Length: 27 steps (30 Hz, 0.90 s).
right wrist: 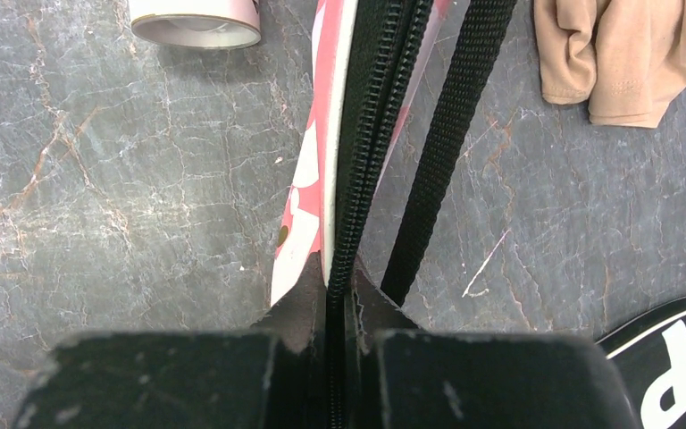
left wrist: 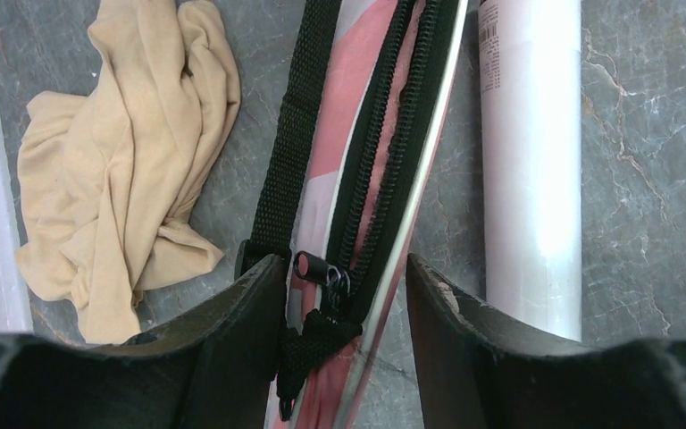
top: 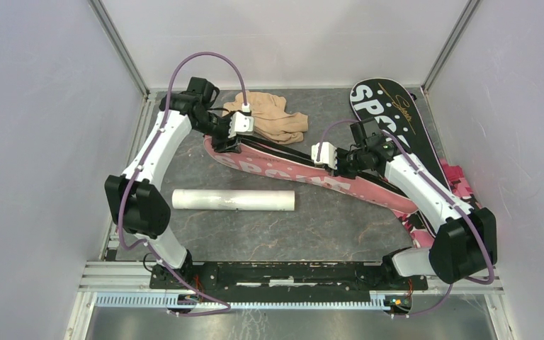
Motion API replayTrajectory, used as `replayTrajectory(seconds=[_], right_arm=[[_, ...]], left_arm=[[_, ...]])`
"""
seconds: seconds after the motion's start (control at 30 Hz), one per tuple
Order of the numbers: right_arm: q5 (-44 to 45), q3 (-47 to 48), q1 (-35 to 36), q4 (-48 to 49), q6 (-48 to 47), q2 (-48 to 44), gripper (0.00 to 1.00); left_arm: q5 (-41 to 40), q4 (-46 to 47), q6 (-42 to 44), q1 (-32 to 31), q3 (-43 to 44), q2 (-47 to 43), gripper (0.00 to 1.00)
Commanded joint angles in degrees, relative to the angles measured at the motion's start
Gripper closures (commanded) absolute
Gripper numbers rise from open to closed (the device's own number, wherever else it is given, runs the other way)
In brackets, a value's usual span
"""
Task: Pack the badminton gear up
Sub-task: Adjust the racket bag at the center of the board.
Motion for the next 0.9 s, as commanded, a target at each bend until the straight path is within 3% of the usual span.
replayTrajectory(seconds=[0.0, 0.87], right_arm=[[5.43, -0.61, -2.44, -4.14, -2.55, -2.13, 1.00], [6.62, 0.31, -2.90, -5.70, -3.52, -2.31, 1.00]], left_arm=[[-3.29, -4.62, 3.58, 2.96, 1.91, 0.65, 0.42], [-3.59, -4.71, 5.43, 6.31, 3.75, 1.27, 0.50]])
